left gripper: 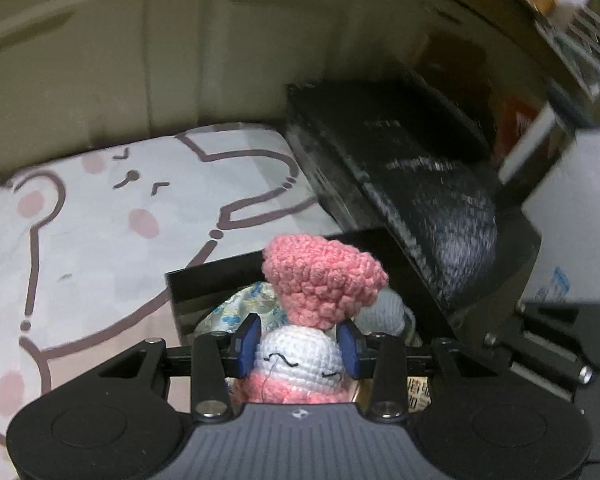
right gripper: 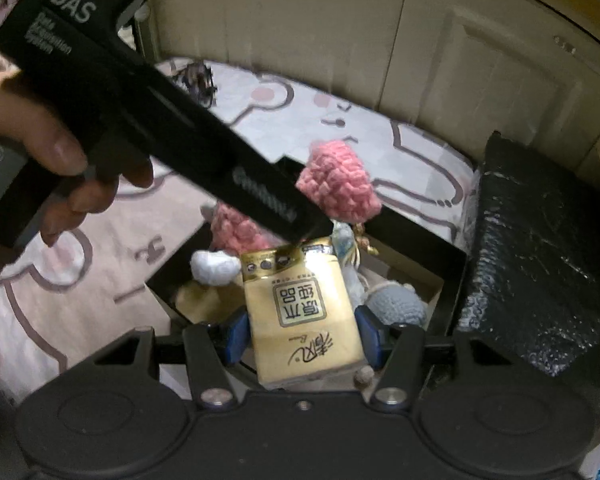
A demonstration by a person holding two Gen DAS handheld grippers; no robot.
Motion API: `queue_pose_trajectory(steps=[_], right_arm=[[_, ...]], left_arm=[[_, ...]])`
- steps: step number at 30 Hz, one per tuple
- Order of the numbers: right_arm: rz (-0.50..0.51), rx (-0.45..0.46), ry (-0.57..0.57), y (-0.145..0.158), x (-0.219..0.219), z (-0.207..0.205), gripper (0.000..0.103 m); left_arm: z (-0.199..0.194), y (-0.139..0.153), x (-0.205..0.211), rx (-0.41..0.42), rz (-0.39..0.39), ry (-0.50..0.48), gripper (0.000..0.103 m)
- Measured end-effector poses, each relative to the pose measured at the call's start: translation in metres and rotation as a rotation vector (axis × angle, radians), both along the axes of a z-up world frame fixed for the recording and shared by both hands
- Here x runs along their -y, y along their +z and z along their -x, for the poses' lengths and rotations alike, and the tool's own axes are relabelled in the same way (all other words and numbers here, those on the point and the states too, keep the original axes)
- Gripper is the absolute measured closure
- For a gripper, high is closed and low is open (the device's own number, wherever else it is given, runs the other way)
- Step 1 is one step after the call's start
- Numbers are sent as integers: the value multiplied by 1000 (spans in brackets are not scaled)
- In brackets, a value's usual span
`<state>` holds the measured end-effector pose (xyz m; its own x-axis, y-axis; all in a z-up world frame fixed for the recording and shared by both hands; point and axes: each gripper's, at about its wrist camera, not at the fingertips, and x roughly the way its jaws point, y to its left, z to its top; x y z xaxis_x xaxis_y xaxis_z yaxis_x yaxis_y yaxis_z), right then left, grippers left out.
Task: Organize objects
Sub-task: 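Lower the tissue pack and pink doll into the box with both grippers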
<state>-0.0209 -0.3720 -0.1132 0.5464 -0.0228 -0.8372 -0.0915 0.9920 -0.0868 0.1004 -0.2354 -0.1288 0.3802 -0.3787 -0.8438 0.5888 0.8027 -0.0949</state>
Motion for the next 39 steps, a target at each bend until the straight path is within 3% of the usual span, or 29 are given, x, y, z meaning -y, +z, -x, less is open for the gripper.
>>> queue_pose_trajectory(steps=[4,7,11,13,18,22,27,33,39], right_arm=[[54,-40,-17,-13,5,-1,44],[75,-39,-85,-14,14,-2,26],[-6,0,-181,-5,32,2,22],[-84,13,-260,-2,45,1,25],[-221,13,-498,-5,74,-8,61],[-286,17,-582,-14,77,-16,74],[-271,-34,-552,-29,68,-34,78],[-343,-77,-394,-24,49,-40,89],[-209,-126,-223,-25,14,-47,89]], left_arm=[[-1,-12,6,-46,-17,-43,61],[-2,-19,8,-66,-33,-48,61],[-5,-18,5,-72,-18,-32,61],[-7,-16,3,-71,-9,-24,61],[-8,-8,-2,-66,18,-15,62],[-9,-1,-6,-47,31,-14,62],[-12,7,-13,-34,54,-9,70],[-17,6,-20,-47,57,9,75],[-19,1,-23,-66,41,15,76]])
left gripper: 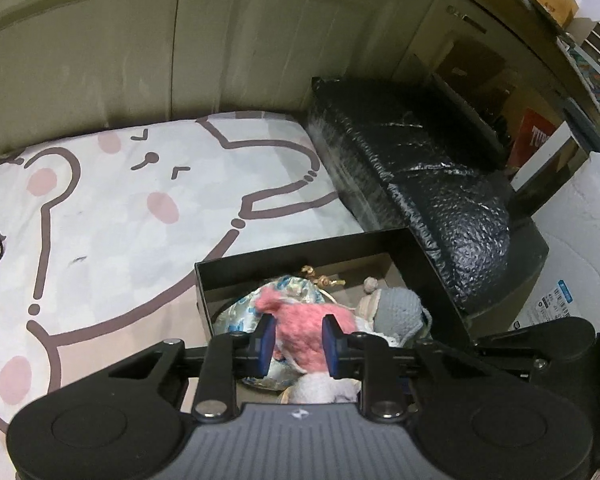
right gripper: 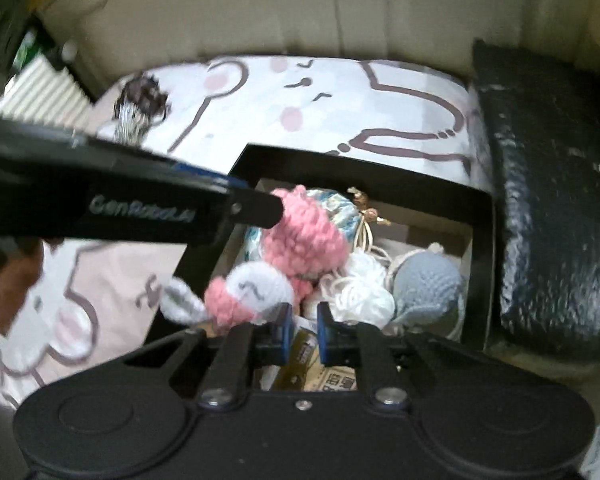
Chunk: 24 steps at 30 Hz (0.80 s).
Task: Organize objects
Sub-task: 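Open both grippers to release the tissue pack and pink doll in the box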
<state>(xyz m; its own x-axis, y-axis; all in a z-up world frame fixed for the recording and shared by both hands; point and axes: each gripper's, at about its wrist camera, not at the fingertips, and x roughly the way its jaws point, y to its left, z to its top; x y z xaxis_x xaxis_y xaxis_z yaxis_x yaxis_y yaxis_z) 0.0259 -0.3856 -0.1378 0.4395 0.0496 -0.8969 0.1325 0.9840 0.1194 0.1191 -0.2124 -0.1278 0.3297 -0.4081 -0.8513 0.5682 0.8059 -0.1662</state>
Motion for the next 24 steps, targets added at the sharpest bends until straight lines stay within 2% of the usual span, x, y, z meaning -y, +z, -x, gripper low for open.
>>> queue_pose_trajectory(steps=[6,10,11,15,18,20,22,24], right_arm=[[215,-77,135,-20,-25,0,85],[237,-110,83,-20,-12,2,84],[265,-126,70,-22,-9,3,77],[199,-87,13,-17,4,10,77],[109,-50,-73,-8,17,16,78],[69,-20,-130,-2,26,22,78],[28,2,-181,3,31,26,78],[-4,10,-214,5,37,30,80]], left_arm=[[5,-4,3,-16,-22,-38,76],[7,-9,4,-39,-50,-59,76],[7,-11,5,-48,-59,-61,76],[7,-14,5,-69,-52,-63,76],[7,-17,6,-86,-41,-65,76],[7,-20,7,-122,-19,-74,76],[9,-25,9,-200,14,-105,75],[15,-30,13,-226,6,-148,74]])
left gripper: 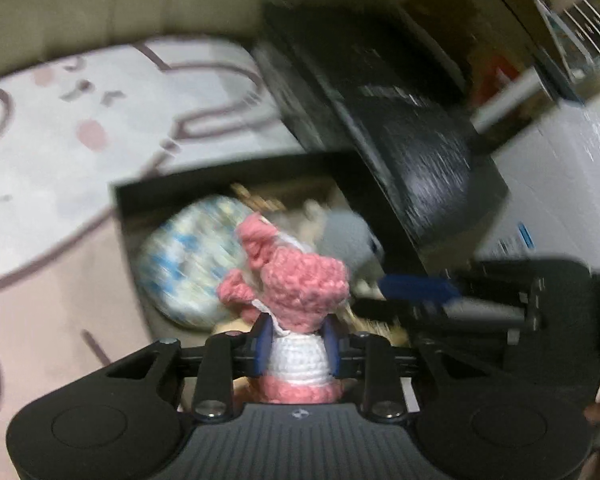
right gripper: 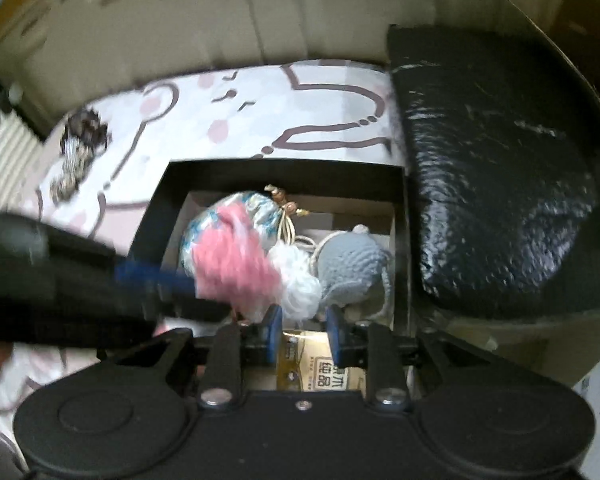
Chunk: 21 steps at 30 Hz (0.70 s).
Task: Organize objects
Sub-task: 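Open both grippers to release the tissue pack and pink doll in the box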
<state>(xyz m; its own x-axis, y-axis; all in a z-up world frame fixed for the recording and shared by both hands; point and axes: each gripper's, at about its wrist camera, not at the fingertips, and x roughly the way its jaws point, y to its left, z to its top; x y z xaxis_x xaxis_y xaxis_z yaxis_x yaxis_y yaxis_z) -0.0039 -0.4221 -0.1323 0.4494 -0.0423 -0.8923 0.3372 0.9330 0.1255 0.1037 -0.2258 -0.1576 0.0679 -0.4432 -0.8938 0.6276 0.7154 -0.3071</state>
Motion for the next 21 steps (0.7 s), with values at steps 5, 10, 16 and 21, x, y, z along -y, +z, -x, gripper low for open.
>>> queue_pose_trajectory(steps=[5,10,16,21], right_arm=[[1,4,-23,1,2,3,80],[-22,33,-41,8,5,6,80],[-24,44,-54,11,6,7,80],[-29,40,-60,10,7,8,80]], left_arm=[[3,6,0,38,-3,3,74],[0,13,-4,53,-34,17,74],[-2,16,-18,-4,-27,8,75],[3,9,-15,-54,6,9,82]])
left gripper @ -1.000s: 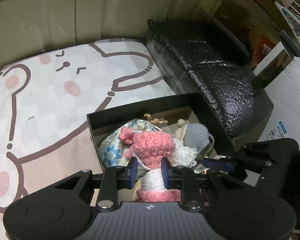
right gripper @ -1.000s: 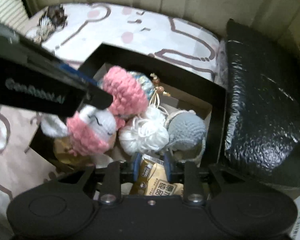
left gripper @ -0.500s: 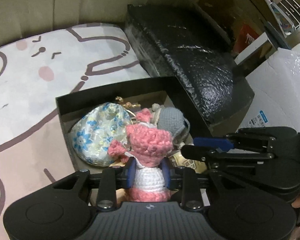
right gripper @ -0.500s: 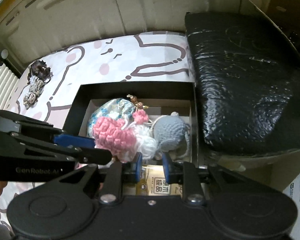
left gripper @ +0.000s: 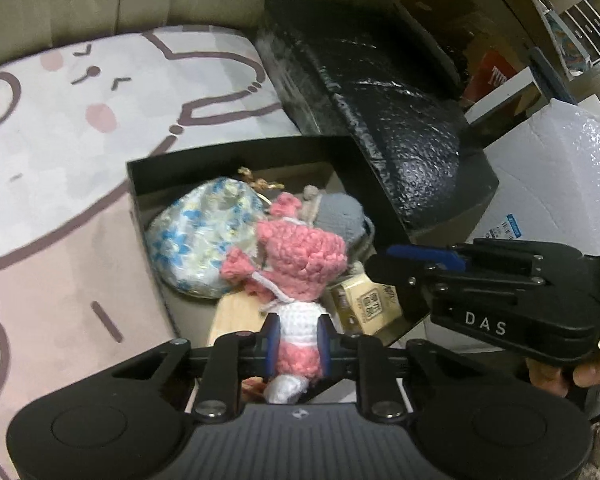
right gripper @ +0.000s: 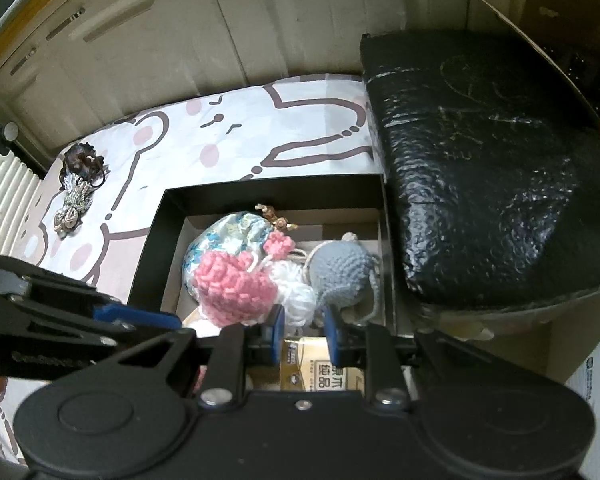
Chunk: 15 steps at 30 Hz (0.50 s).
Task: Organize objects
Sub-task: 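Open both grippers to release the tissue pack and pink doll in the box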
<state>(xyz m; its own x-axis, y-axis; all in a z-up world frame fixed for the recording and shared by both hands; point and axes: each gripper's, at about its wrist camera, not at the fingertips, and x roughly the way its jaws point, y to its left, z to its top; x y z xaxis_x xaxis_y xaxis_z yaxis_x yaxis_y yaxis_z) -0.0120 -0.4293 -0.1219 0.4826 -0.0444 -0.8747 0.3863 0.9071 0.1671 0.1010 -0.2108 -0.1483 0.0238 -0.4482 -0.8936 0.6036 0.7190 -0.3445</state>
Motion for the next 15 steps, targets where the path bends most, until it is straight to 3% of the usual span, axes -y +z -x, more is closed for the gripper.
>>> queue_pose_trajectory(steps=[7,15], right_arm=[[3,-8,-5,-1,2,2,80],[7,-14,-14,-2,3,3,80]], left_arm=[[12,-19,22,18,-16,-30,81],[12,-14,22,32,-20,-16,80]])
